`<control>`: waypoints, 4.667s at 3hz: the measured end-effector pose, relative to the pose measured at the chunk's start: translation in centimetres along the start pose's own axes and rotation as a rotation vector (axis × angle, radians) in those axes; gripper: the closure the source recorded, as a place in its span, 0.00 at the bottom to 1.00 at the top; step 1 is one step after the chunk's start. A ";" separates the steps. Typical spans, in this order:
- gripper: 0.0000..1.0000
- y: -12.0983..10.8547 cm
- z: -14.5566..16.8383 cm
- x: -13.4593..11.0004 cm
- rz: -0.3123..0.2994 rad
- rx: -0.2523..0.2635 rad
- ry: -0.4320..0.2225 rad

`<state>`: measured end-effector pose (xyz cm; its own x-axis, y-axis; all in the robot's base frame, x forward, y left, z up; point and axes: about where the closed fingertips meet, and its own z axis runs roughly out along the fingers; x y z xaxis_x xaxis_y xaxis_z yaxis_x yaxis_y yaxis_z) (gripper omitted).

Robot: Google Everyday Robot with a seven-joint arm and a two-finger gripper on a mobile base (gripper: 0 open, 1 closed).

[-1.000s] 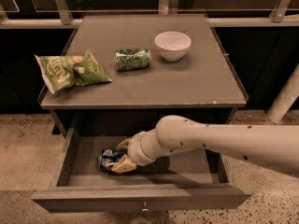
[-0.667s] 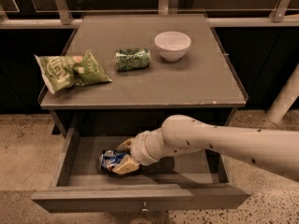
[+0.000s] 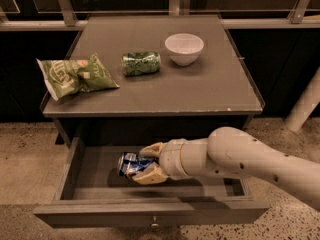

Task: Pick pepsi can from top drawer and place on counter

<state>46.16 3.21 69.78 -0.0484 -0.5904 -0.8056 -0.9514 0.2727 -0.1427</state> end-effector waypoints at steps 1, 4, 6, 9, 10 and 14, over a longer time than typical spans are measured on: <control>1.00 -2.0 -6.3 -1.5 -0.021 0.145 -0.006; 1.00 -4.2 -11.9 -8.2 -0.097 0.161 -0.030; 1.00 -9.6 -18.6 -12.3 -0.118 0.316 0.012; 1.00 -19.7 -18.4 -9.6 -0.059 0.452 -0.041; 1.00 -21.0 -16.6 -7.7 -0.027 0.425 -0.013; 0.12 -21.1 -16.3 -7.7 -0.027 0.422 -0.011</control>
Offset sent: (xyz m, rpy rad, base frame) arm 0.0014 -0.0296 0.0442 -0.0029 -0.0879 -0.0724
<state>61.63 -10.39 88.41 -0.0200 -0.5940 -0.8042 -0.7443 0.5459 -0.3847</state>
